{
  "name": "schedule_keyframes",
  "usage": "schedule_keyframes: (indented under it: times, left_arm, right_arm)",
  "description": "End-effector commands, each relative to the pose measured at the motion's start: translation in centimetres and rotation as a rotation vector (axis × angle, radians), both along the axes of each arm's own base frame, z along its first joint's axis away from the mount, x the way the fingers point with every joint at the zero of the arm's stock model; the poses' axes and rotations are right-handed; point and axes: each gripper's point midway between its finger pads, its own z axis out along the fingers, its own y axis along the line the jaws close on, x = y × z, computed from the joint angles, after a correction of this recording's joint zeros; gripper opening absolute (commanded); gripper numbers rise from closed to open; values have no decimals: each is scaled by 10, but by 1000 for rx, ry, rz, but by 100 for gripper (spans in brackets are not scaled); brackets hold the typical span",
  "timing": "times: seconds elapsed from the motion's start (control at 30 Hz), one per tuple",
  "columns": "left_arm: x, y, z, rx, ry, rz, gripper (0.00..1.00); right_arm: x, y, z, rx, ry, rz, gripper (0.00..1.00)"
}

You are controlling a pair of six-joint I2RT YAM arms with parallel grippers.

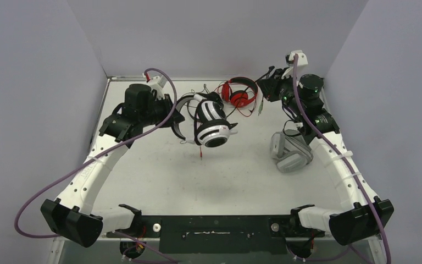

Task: Wrap the headphones
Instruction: Wrap the headphones cable around the headphones.

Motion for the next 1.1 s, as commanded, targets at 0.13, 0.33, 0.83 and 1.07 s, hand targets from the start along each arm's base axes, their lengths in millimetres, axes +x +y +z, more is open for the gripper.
schedule_keyframes:
  times: [0.13, 0.33, 0.83, 1.07]
  left_arm:
    - [68, 32, 88, -242, -162, 420, 0]
    - [100, 82, 95, -297, -117, 721, 0]
    - [131, 199, 16, 89, -58, 1138, 0]
    - [127, 204, -46, 259, 70, 1146, 0]
  right_arm:
    - [-51, 14, 1, -13, -66, 114, 0]
    - [-91, 49, -10, -57, -117, 213, 0]
    - [-153, 70, 35, -76, -249, 473, 0]
    - [-160, 74, 63, -61, -281, 516, 0]
